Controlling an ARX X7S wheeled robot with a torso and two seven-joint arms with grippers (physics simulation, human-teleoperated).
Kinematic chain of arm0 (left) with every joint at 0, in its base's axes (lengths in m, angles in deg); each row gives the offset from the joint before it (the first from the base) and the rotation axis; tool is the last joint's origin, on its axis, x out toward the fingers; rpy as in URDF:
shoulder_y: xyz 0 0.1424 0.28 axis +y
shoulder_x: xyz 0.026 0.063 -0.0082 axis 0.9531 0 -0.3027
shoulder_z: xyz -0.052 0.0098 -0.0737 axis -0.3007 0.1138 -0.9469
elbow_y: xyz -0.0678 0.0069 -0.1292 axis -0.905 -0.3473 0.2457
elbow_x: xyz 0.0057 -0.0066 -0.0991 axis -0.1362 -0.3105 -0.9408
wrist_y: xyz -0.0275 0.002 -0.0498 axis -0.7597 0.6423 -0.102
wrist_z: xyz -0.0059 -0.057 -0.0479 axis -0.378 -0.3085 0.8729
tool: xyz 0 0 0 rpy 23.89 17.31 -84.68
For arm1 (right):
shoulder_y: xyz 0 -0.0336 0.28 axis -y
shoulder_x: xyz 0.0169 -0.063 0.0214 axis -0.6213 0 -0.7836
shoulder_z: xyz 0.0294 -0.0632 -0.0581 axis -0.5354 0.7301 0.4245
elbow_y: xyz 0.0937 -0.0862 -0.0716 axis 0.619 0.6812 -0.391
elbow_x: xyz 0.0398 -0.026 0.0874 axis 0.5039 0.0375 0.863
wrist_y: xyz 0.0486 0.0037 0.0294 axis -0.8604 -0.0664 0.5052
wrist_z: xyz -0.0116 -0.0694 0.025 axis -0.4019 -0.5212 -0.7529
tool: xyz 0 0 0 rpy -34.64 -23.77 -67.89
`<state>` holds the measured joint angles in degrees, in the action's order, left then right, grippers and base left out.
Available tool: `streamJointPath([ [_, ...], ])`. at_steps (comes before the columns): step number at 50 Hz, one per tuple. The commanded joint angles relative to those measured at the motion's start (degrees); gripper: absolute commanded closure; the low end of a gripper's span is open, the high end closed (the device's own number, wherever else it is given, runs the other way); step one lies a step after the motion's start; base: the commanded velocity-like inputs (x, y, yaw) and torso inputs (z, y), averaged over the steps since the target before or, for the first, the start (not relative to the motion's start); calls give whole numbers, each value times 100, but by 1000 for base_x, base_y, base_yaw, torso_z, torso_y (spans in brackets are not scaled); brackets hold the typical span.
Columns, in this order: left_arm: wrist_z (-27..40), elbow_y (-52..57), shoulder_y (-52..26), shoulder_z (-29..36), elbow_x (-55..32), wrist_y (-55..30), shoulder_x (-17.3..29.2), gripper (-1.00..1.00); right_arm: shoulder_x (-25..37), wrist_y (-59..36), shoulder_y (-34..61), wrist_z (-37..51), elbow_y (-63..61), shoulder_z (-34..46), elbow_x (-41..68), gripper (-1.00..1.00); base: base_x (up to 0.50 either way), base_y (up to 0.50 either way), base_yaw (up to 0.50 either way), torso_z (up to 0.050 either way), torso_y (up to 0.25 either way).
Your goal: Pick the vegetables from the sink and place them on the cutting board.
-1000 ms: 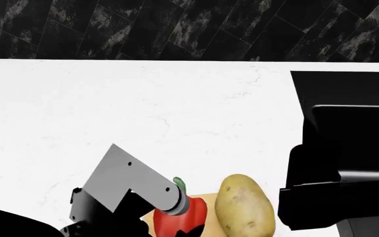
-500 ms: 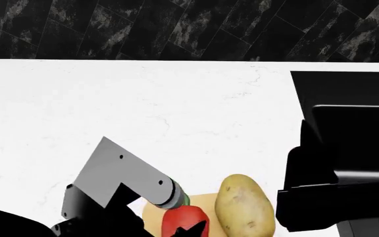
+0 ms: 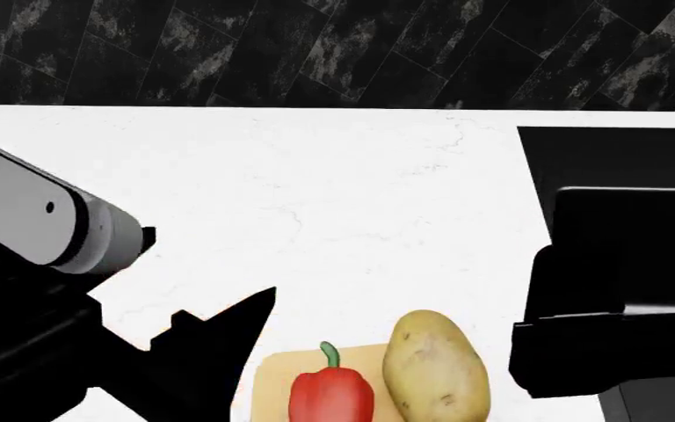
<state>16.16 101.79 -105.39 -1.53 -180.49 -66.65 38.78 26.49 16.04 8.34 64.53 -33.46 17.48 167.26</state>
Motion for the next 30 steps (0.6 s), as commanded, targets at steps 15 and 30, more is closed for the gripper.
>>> streamJointPath([
  [15, -366, -723, -1320, -727, -914, -919, 1389, -100, -452, -700, 1377, 201, 739, 516, -4, -100, 0, 0, 0, 0, 0],
  [30, -512, -2282, -2513, -706, -1108, -1994, 879, -100, -1144, -1953, 3703, 676, 2333, 1420, 488, -100, 0, 0, 0, 0, 0],
])
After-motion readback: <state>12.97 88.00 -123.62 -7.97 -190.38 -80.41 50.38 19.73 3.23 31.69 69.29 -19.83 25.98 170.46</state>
